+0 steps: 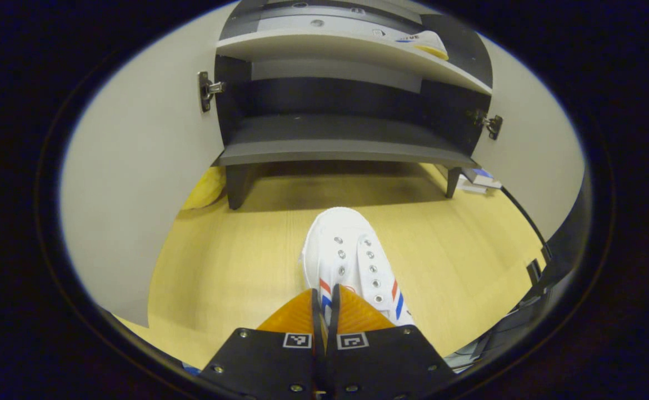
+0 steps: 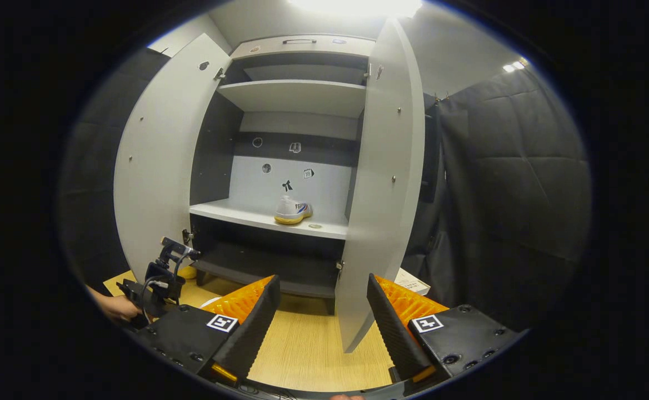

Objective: Grab one shoe with the right hand and put it into the shoe cabinet, grab the other shoe with the left hand and put it into the shoe cabinet; then close the right door with the right hand and the left door with the left hand.

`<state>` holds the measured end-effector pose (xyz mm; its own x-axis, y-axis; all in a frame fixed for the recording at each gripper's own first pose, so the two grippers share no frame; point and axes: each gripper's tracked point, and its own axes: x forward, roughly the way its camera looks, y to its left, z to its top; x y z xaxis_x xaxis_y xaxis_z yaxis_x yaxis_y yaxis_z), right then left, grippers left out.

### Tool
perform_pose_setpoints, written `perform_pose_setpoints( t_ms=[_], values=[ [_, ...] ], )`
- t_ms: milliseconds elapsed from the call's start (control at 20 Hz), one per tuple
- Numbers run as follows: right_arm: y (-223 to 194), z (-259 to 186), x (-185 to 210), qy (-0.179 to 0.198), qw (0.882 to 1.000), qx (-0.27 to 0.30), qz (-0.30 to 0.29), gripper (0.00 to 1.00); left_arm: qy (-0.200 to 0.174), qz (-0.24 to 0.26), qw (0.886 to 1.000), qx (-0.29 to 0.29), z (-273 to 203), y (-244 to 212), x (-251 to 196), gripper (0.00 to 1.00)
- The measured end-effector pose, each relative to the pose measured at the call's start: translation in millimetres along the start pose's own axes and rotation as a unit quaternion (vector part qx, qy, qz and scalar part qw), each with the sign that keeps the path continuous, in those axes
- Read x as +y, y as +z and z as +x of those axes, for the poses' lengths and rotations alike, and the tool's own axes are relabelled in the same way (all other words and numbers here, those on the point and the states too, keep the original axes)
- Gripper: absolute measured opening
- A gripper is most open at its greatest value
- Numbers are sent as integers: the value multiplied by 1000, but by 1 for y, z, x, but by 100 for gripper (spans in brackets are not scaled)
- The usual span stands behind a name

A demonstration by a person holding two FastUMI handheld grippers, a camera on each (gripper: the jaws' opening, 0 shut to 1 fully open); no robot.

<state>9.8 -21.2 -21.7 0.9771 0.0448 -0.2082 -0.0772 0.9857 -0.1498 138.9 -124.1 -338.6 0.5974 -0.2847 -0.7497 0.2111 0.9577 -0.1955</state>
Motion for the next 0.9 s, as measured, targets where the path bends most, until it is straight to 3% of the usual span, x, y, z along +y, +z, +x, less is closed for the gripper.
perform_pose_setpoints(
  t_ms=[550,900],
  values=[
    [8,-2,-2,16,1000,-20,8,98,-11,2,994,-104,-56,62,14,2],
    [7,-3,-11,14,999,-25,19,98,-22,5,986,-167,-48,54,13,1]
  ],
)
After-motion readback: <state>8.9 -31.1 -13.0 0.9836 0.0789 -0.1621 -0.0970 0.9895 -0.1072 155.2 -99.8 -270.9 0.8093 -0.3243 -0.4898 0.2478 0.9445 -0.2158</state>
